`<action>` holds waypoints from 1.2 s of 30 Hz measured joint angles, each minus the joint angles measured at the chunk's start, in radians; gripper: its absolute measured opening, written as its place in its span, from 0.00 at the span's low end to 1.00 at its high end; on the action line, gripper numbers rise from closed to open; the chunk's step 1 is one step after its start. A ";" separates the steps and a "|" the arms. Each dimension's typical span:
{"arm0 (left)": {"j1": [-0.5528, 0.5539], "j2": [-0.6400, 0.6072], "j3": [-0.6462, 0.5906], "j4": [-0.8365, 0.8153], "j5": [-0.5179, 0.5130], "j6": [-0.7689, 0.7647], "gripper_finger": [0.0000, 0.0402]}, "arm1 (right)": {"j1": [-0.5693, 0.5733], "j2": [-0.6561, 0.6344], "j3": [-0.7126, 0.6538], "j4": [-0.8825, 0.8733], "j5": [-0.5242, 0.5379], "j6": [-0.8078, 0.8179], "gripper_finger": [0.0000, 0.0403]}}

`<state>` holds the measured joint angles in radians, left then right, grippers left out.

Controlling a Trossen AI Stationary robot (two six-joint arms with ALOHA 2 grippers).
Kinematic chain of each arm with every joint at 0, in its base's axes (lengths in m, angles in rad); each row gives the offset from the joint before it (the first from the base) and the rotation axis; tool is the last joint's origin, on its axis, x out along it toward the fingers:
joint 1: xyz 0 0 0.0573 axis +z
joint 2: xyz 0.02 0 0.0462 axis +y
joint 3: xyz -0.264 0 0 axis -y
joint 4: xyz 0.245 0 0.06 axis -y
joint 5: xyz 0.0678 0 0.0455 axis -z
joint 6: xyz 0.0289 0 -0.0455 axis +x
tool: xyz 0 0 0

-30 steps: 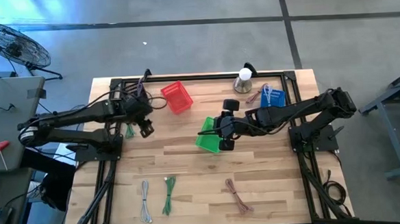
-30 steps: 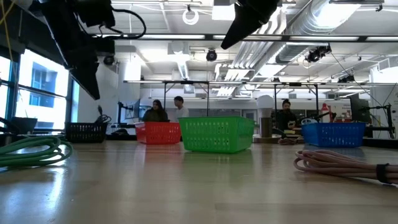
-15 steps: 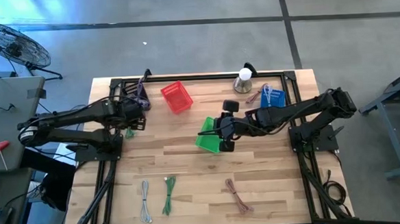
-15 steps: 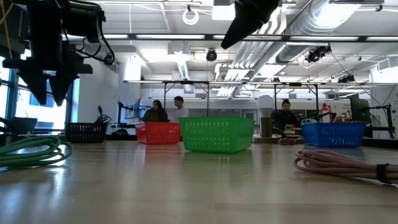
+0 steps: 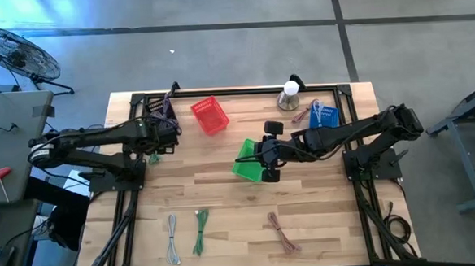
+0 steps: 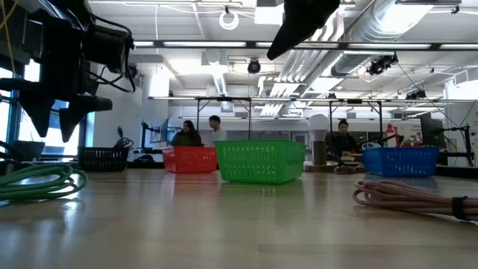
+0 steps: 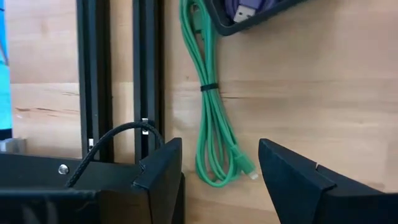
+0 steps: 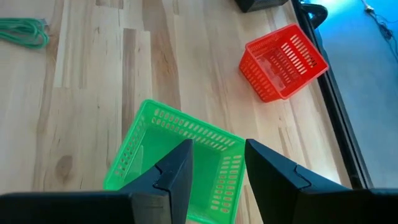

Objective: Pick & Place USB Port
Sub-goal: Put the top green charger cable into the green basket

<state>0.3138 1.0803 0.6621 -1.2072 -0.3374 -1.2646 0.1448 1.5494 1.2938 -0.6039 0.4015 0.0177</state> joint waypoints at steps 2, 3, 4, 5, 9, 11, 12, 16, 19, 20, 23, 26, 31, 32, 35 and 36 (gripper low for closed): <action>0.000 0.023 0.000 0.000 -0.001 -0.002 0.51 | 0.000 0.000 0.000 -0.011 -0.008 0.001 0.34; 0.000 0.034 0.000 0.002 -0.001 -0.002 0.51 | 0.000 0.000 0.000 -0.015 -0.014 0.001 0.34; 0.000 0.044 0.000 0.005 -0.001 -0.003 0.51 | 0.001 0.000 0.000 -0.019 -0.019 0.003 0.34; 0.000 0.054 0.000 0.006 -0.001 -0.004 0.51 | 0.002 0.000 0.000 -0.023 -0.023 0.005 0.34; 0.000 0.090 -0.001 0.033 0.009 0.064 0.51 | 0.007 0.000 0.000 -0.025 -0.026 0.007 0.34; 0.000 0.105 -0.001 0.048 0.009 0.116 0.51 | 0.009 0.000 0.000 -0.025 -0.027 0.006 0.34; 0.000 0.111 -0.001 0.045 0.005 0.129 0.51 | 0.009 0.000 0.000 -0.025 -0.027 0.007 0.34; 0.001 0.121 -0.001 0.039 -0.016 0.156 0.51 | 0.009 0.000 0.000 -0.023 -0.027 0.008 0.34; 0.028 0.122 -0.001 0.040 -0.013 0.205 0.51 | 0.009 0.000 0.000 -0.021 -0.027 0.008 0.34; 0.045 0.122 -0.002 0.039 -0.010 0.208 0.51 | 0.009 0.000 0.000 -0.020 -0.027 0.008 0.34; 0.111 0.122 -0.015 0.051 0.012 0.225 0.51 | 0.009 0.000 0.000 -0.020 -0.027 0.009 0.34; 0.176 0.122 -0.040 0.121 0.052 0.290 0.51 | 0.009 0.000 0.000 -0.020 -0.027 0.012 0.34; 0.239 0.122 -0.087 0.261 0.095 0.352 0.51 | 0.009 0.000 0.000 -0.020 -0.027 0.011 0.34; 0.249 0.122 -0.094 0.270 0.096 0.352 0.51 | 0.009 0.000 0.000 -0.020 -0.027 0.011 0.34; 0.275 0.122 -0.112 0.275 0.110 0.355 0.51 | 0.009 0.000 0.000 -0.021 -0.027 0.011 0.34; 0.283 0.122 -0.119 0.276 0.114 0.356 0.51 | 0.009 0.000 0.000 -0.021 -0.027 0.011 0.34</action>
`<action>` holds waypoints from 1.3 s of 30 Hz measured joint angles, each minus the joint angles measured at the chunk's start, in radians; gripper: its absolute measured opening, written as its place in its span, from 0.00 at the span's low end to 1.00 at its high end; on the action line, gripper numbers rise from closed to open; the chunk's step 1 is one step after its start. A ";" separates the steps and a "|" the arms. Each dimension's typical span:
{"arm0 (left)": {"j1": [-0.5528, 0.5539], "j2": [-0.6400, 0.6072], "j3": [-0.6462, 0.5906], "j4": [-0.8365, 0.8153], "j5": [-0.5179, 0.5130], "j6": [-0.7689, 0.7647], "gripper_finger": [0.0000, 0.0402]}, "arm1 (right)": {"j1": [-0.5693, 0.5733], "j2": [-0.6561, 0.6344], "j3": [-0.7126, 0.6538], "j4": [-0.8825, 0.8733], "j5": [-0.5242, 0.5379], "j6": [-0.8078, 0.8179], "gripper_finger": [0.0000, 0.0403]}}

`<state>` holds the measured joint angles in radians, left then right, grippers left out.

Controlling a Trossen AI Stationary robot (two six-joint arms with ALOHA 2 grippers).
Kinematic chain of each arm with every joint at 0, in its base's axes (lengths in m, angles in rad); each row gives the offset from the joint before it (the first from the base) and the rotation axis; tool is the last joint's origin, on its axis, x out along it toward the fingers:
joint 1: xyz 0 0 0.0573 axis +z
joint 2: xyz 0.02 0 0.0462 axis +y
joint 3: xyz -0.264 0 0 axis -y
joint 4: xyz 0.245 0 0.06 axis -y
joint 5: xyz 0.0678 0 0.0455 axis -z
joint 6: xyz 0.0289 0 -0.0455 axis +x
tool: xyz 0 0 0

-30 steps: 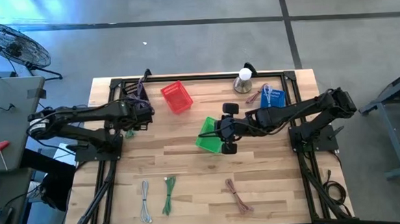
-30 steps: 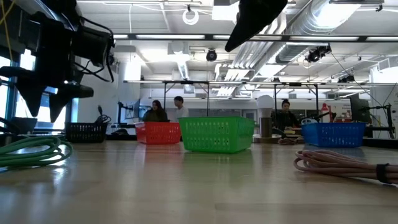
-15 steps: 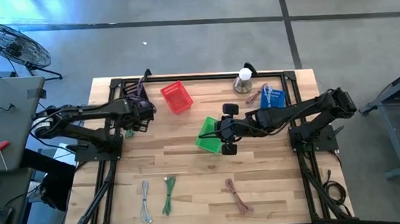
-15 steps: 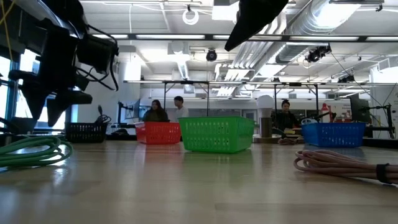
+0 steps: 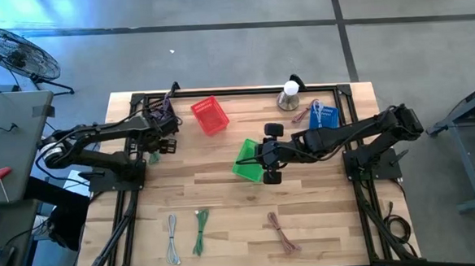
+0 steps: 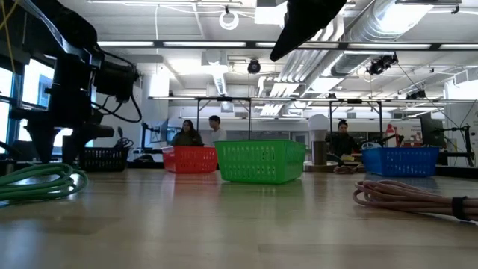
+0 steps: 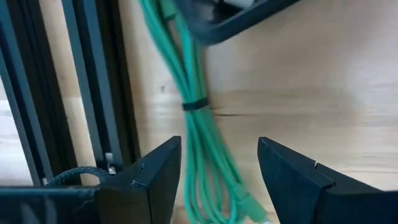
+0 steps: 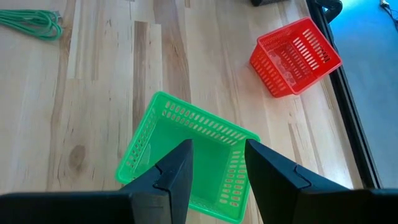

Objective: Pick & Place USB Port
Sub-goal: Put the top green charger cable into the green basket

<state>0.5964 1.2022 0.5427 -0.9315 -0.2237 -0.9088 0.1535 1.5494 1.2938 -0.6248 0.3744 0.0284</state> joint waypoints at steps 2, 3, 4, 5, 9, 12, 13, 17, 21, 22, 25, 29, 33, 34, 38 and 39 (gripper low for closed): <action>0.015 0.000 -0.014 -0.001 0.000 0.001 0.51 | 0.000 0.000 0.000 -0.002 0.000 0.000 0.34; 0.023 0.000 -0.021 0.000 0.000 0.003 0.51 | 0.000 0.000 0.000 -0.003 0.000 0.000 0.34; 0.031 0.000 -0.030 0.009 0.001 0.010 0.51 | 0.000 0.000 0.000 -0.003 0.000 -0.001 0.34; 0.039 -0.001 -0.038 0.023 0.007 0.021 0.51 | 0.000 0.000 0.000 -0.003 0.000 -0.001 0.34; 0.074 -0.005 -0.075 0.068 0.034 0.060 0.51 | 0.000 0.000 0.000 -0.002 0.000 0.000 0.34; 0.093 -0.003 -0.077 0.074 0.039 0.070 0.46 | 0.001 0.000 0.000 -0.002 0.000 0.001 0.34; 0.097 -0.002 -0.077 0.078 0.044 0.071 0.43 | 0.003 0.000 0.000 -0.002 0.000 0.001 0.34; 0.097 -0.002 -0.077 0.097 0.054 0.100 0.21 | 0.011 0.000 0.000 0.001 0.000 0.001 0.34; 0.097 -0.002 -0.077 0.096 0.059 0.127 0.04 | 0.011 0.000 0.000 0.001 0.000 0.000 0.34; 0.097 -0.002 -0.078 0.096 0.058 0.127 0.05 | 0.011 0.000 0.000 0.001 0.000 0.000 0.34; 0.097 -0.002 -0.078 0.095 0.053 0.128 0.05 | 0.011 0.000 0.000 0.001 0.000 0.000 0.34; 0.096 -0.002 -0.078 0.094 0.038 0.127 0.02 | 0.011 0.000 0.000 0.000 0.000 -0.001 0.34; 0.096 -0.003 -0.063 0.082 0.036 0.127 0.02 | 0.011 0.000 0.000 -0.003 0.000 -0.001 0.34; 0.096 -0.007 -0.057 0.079 0.018 0.128 0.02 | 0.011 0.000 0.000 -0.003 0.000 -0.001 0.34; 0.076 -0.023 -0.038 0.036 0.001 0.127 0.02 | 0.011 0.000 0.000 -0.004 0.000 -0.001 0.34; 0.067 -0.030 -0.037 0.034 0.013 0.127 0.02 | 0.011 0.000 0.000 -0.005 0.000 -0.001 0.34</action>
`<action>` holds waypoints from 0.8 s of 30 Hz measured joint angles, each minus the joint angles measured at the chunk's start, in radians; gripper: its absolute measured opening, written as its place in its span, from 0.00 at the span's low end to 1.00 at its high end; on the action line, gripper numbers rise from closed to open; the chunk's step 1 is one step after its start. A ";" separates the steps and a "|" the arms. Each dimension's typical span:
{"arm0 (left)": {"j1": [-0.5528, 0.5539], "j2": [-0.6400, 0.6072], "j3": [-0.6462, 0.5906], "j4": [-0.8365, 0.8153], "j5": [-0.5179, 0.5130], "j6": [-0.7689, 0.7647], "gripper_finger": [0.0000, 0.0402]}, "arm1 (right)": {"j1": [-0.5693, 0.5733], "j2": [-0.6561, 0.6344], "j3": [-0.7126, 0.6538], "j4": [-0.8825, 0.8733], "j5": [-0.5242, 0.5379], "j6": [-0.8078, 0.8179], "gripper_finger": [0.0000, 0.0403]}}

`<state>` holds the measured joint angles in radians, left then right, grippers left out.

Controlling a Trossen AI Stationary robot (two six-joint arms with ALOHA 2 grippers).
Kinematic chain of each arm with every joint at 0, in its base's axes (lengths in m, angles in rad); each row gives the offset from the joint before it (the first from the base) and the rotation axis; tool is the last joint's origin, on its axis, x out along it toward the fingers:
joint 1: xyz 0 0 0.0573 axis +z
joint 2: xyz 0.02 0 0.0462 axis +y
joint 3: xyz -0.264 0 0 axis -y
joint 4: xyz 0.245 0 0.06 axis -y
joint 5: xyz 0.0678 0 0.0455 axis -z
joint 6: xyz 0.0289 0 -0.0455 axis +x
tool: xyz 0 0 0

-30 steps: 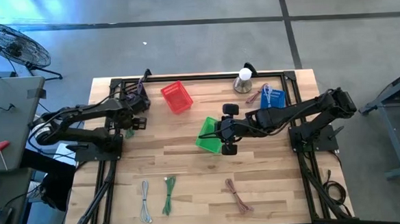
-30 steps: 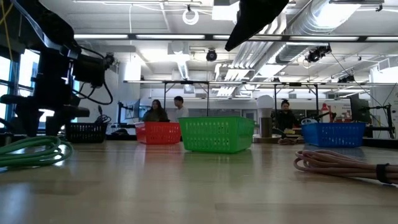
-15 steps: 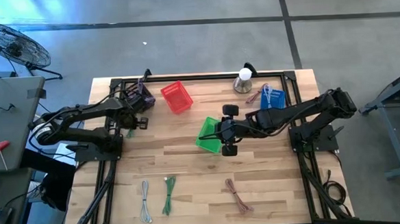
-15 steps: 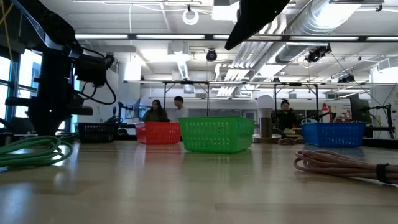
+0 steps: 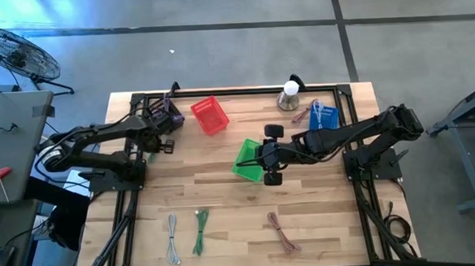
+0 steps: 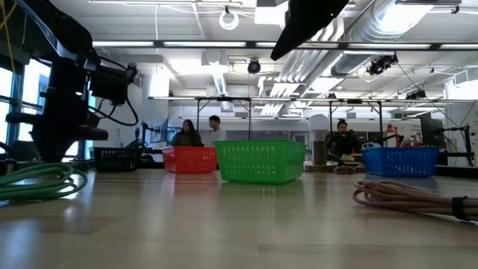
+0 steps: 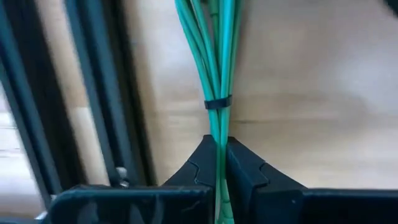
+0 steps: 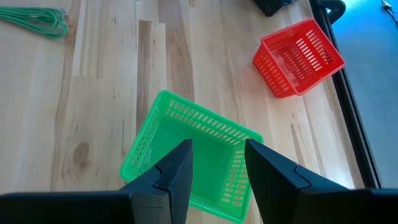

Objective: Pick & Place USB Port
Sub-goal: Put the top green charger cable into the green basket

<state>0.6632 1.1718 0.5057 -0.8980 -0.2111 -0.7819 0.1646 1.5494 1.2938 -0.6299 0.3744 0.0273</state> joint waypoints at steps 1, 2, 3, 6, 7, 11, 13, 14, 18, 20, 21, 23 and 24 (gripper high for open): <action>-0.010 -0.007 0.003 -0.006 0.016 -0.001 0.02 | 0.000 0.000 0.000 -0.002 0.000 0.000 0.34; -0.021 -0.010 0.005 -0.014 0.032 -0.007 0.02 | 0.000 0.000 0.000 -0.005 -0.002 0.000 0.34; -0.034 -0.012 0.005 -0.030 0.045 -0.009 0.02 | 0.000 0.000 0.000 -0.007 -0.003 0.000 0.34; -0.085 -0.020 0.005 -0.066 0.077 -0.034 0.02 | 0.000 0.000 0.000 -0.010 -0.004 0.000 0.34; -0.106 -0.021 0.005 -0.071 0.080 -0.042 0.02 | 0.000 0.000 0.000 -0.010 -0.004 0.000 0.34; -0.191 -0.030 0.007 -0.073 0.115 -0.070 0.02 | 0.000 0.000 0.000 -0.010 -0.006 0.000 0.34; -0.231 -0.032 0.023 -0.084 0.133 -0.073 0.02 | 0.000 0.000 0.000 -0.009 -0.012 0.000 0.34; -0.252 -0.036 0.033 -0.093 0.142 -0.078 0.02 | 0.001 0.000 0.000 -0.009 -0.017 0.000 0.34; -0.336 -0.060 0.097 -0.124 0.146 -0.088 0.02 | 0.001 0.000 0.000 0.010 -0.061 -0.001 0.34; -0.380 -0.081 0.136 -0.123 0.147 -0.089 0.02 | 0.001 0.000 0.000 0.029 -0.085 -0.002 0.34; -0.404 -0.091 0.159 -0.124 0.148 -0.091 0.02 | 0.001 0.000 0.000 0.034 -0.095 -0.006 0.34; -0.455 -0.105 0.204 -0.109 0.137 -0.095 0.02 | 0.001 0.000 0.000 0.044 -0.100 -0.006 0.34; -0.484 -0.112 0.224 -0.097 0.123 -0.095 0.01 | 0.001 0.000 0.000 0.051 -0.102 -0.006 0.34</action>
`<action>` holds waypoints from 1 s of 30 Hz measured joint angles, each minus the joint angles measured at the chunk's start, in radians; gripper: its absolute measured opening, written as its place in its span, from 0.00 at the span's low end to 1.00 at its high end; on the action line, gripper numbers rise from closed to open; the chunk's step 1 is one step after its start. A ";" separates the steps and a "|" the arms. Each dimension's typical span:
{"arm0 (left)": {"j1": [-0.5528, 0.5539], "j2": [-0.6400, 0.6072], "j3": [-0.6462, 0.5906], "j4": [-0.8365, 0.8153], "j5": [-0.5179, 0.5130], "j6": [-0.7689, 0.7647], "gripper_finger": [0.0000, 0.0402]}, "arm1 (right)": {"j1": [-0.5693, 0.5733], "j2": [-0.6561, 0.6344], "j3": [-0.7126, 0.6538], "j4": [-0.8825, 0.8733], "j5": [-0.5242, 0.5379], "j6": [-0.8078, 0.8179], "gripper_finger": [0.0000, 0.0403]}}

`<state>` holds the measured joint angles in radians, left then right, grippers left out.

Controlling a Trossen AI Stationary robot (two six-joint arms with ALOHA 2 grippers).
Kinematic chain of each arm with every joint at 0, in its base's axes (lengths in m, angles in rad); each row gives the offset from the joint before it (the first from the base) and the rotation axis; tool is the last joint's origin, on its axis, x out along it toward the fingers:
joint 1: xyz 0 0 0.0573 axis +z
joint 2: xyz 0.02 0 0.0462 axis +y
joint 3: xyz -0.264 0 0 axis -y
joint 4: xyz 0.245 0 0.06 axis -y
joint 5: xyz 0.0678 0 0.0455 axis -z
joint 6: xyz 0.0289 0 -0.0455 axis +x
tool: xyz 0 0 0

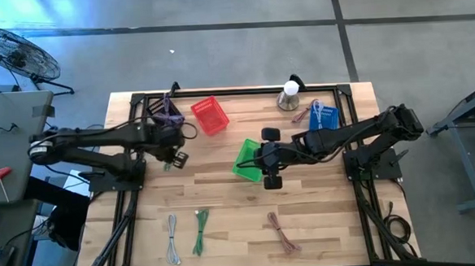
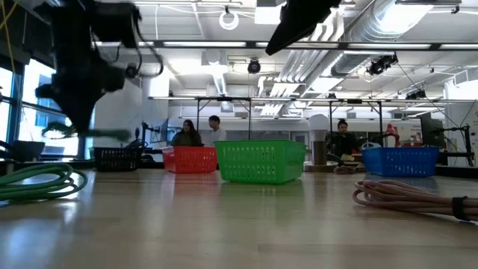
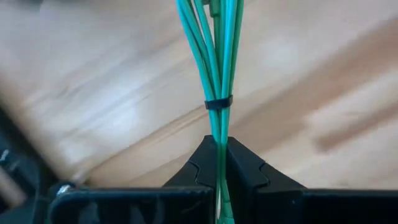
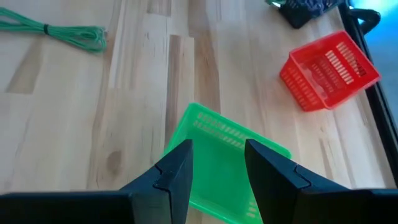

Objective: Pick & Place USB Port
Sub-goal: Put the top green charger cable into the green basket

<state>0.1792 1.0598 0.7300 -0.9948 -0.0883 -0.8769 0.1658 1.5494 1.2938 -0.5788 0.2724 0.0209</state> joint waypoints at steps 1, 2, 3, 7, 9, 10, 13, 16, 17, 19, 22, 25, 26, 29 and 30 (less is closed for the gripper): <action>-0.030 -0.007 0.022 0.025 -0.016 0.003 0.01 | 0.000 0.000 0.000 0.004 0.000 -0.002 0.34; -0.060 -0.014 0.040 0.057 -0.037 0.014 0.01 | 0.000 0.000 0.000 0.009 0.001 -0.005 0.34; -0.090 -0.018 0.056 0.093 -0.059 0.029 0.01 | 0.000 0.000 0.000 0.017 0.000 -0.010 0.34; -0.200 -0.034 0.087 0.317 -0.151 0.146 0.01 | 0.000 0.000 0.000 0.059 -0.022 -0.028 0.34; -0.248 -0.038 0.089 0.441 -0.180 0.222 0.01 | 0.000 0.000 0.000 0.081 -0.073 -0.031 0.34; -0.270 -0.038 0.089 0.498 -0.186 0.261 0.01 | -0.001 0.000 0.000 0.094 -0.105 -0.038 0.34; -0.340 -0.037 0.089 0.628 -0.192 0.372 0.01 | -0.002 0.000 0.000 0.137 -0.164 -0.047 0.34; -0.402 -0.036 0.089 0.727 -0.193 0.496 0.01 | -0.002 0.000 0.000 0.180 -0.184 -0.059 0.34; -0.423 -0.036 0.089 0.759 -0.192 0.539 0.01 | -0.002 0.000 0.000 0.195 -0.185 -0.069 0.34; -0.462 -0.030 0.089 0.835 -0.195 0.620 0.01 | -0.002 0.000 0.000 0.231 -0.176 -0.073 0.34; -0.504 -0.009 0.089 0.934 -0.180 0.717 0.01 | -0.005 0.000 0.000 0.296 -0.169 -0.087 0.34; -0.523 0.022 0.089 1.007 -0.153 0.780 0.01 | -0.008 0.000 0.000 0.372 -0.186 -0.112 0.34; -0.523 0.033 0.089 1.024 -0.150 0.792 0.01 | -0.008 0.000 0.000 0.404 -0.198 -0.116 0.34; -0.520 0.068 0.089 1.061 -0.149 0.802 0.01 | -0.009 0.000 0.000 0.489 -0.260 -0.126 0.34; -0.519 0.076 0.089 1.063 -0.149 0.807 0.01 | -0.009 0.000 0.000 0.511 -0.290 -0.134 0.34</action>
<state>-0.3398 1.1359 0.8188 0.0681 -0.2370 -0.0696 0.1570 1.5494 1.2938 -0.0677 -0.0173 -0.1128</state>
